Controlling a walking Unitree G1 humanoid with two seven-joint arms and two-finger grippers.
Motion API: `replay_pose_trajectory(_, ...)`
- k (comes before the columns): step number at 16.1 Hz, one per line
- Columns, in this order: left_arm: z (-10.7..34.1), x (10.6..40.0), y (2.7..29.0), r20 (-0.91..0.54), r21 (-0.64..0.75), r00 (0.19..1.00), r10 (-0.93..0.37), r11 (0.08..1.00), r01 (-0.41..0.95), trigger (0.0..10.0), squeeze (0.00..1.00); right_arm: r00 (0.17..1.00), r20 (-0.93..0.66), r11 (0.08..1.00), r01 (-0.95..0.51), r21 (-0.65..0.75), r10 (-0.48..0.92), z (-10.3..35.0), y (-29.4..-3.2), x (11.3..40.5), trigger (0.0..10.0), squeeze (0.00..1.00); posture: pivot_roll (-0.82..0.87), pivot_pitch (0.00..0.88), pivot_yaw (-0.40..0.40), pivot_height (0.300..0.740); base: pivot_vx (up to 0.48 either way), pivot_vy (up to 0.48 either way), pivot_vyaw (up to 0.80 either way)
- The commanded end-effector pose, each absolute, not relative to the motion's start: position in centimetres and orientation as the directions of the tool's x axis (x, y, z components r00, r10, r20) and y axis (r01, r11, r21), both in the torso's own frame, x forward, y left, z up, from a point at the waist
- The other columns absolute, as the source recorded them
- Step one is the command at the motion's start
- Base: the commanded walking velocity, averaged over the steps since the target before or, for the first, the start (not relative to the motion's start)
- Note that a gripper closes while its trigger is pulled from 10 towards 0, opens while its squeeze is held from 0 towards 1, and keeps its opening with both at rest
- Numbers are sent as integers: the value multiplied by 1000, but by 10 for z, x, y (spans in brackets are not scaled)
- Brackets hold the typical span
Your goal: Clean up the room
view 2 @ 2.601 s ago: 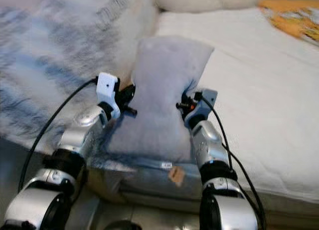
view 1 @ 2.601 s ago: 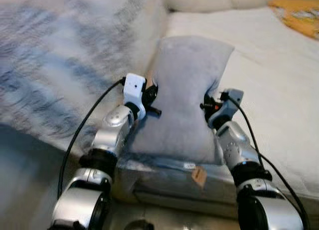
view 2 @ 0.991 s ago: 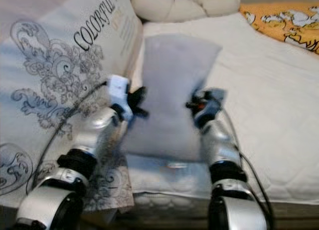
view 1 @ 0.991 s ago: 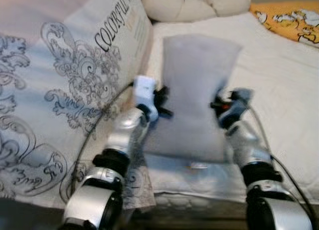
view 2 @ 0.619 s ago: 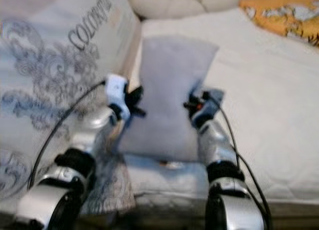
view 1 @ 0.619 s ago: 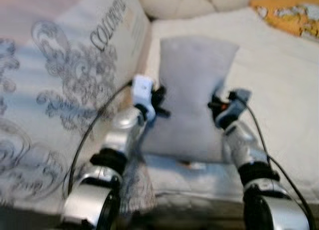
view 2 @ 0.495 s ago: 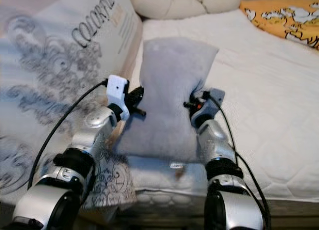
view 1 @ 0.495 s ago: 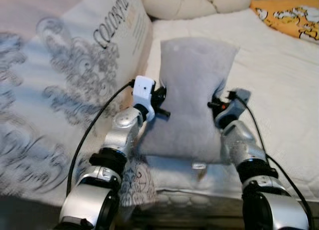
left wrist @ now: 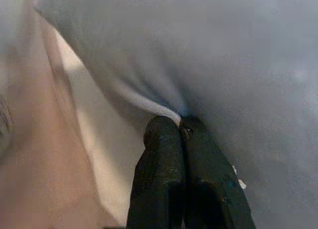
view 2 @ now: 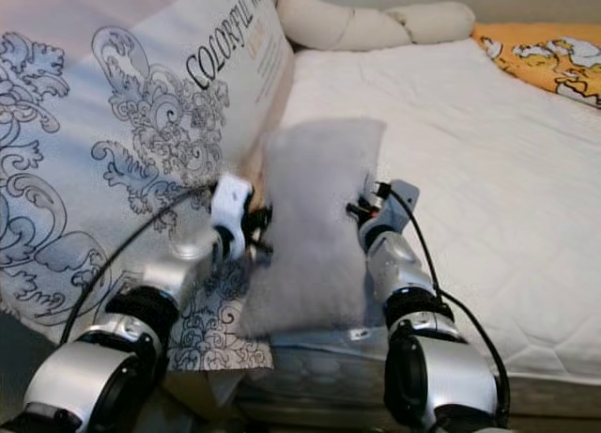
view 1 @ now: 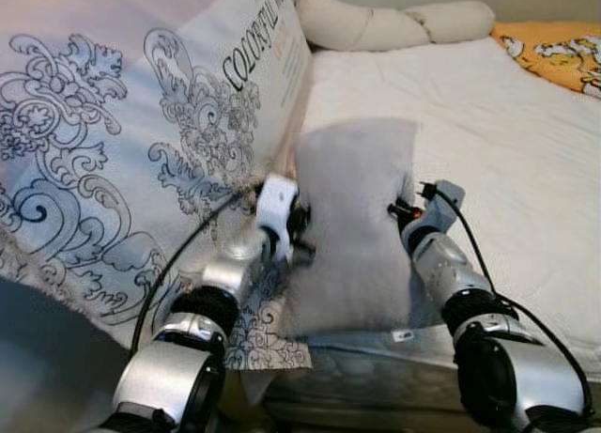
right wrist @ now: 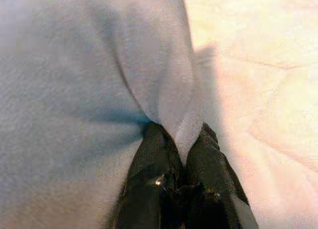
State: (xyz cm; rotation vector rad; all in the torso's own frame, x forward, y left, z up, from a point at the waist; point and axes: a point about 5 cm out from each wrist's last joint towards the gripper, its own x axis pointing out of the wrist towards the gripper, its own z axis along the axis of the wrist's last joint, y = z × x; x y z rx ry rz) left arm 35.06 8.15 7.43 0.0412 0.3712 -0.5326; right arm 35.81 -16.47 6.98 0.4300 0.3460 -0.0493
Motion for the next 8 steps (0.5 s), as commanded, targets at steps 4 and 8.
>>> replay_pose_trajectory(4, 68, 353, 92, -417, 24, 809, -414, 885, 465, 10000, 0, 933, -359, 913, 159, 375, -15, 65, -167, 356, 10000, 86, -33, 0, 138, 740, 0, 0, 0)
replay_pose_trajectory(8, 64, 350, 99, -377, -155, 803, -462, 886, 437, 10000, 1000, 926, -377, 913, 186, 363, -39, 44, -185, 337, 10000, 1000, -52, 0, 145, 740, 0, 0, 0)
